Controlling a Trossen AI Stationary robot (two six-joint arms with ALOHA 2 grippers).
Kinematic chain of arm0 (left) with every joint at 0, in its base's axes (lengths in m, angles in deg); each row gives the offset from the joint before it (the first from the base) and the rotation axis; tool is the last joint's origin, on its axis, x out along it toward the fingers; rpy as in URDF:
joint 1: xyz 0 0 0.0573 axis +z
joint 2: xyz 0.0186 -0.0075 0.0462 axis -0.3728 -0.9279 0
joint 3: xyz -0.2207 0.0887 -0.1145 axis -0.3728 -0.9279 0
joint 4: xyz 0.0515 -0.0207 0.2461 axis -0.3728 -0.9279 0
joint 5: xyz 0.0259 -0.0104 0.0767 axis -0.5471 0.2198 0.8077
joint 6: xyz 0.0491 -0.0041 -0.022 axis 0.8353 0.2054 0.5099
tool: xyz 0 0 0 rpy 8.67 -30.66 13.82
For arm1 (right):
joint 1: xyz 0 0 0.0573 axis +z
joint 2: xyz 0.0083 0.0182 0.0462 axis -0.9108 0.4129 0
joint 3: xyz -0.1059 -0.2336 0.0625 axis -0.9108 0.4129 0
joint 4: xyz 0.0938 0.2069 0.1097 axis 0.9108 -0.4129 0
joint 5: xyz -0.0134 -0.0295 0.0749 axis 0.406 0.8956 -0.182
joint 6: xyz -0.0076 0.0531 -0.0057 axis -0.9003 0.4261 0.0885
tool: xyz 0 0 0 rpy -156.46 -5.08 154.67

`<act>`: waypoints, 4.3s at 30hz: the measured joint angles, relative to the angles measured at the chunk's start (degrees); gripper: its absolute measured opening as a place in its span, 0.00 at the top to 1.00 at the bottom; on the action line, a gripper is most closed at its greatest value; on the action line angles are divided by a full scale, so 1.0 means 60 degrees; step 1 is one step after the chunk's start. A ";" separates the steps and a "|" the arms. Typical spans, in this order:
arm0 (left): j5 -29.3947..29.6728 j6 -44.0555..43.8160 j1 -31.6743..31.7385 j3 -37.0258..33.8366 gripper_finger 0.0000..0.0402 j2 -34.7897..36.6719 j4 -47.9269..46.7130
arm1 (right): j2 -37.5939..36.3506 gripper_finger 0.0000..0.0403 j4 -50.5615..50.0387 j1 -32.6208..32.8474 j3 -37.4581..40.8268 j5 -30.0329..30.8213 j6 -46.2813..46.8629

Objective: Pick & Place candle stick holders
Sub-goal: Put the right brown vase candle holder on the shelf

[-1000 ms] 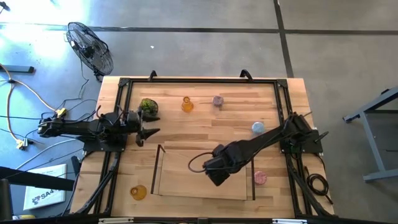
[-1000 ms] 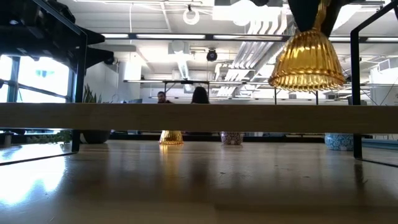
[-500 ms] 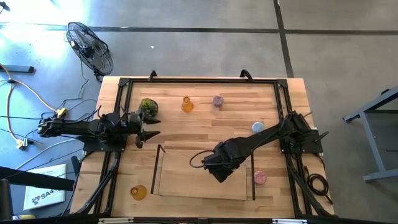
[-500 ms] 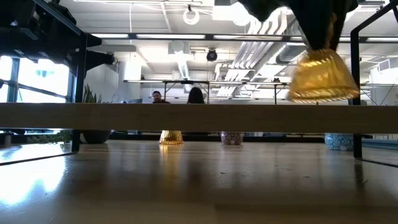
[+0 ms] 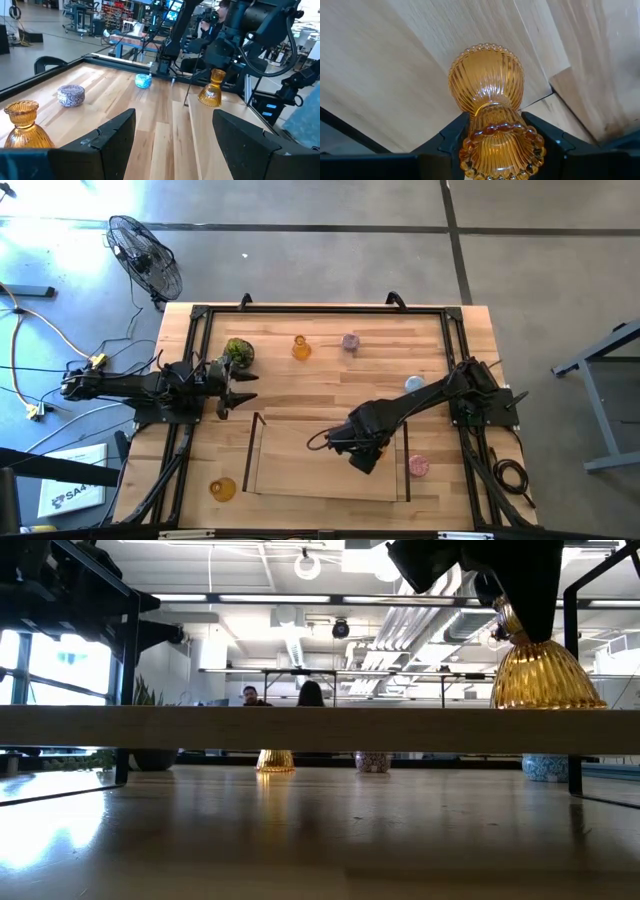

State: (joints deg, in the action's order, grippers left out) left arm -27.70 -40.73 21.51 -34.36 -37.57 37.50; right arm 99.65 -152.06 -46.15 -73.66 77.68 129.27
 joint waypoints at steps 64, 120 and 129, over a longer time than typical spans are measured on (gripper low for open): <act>-0.0178 -0.0328 0.0000 0.0000 0.35 0.0000 -0.0213 | -0.0011 0.53 0.0245 -0.0033 -0.0867 -0.0154 0.0274; -0.0561 -0.0319 0.0000 0.0000 0.35 0.0000 -0.0208 | -0.0011 0.53 -0.0103 0.0266 -0.1035 0.0849 0.1105; -0.0557 -0.0316 0.0000 0.0000 0.35 0.0000 -0.0208 | -0.0011 0.53 0.0275 0.0266 -0.0409 0.0869 0.1116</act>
State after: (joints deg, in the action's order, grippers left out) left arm -31.04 -42.63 21.51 -34.36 -37.57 36.25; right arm 99.58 -150.41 -44.55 -76.11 82.89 135.97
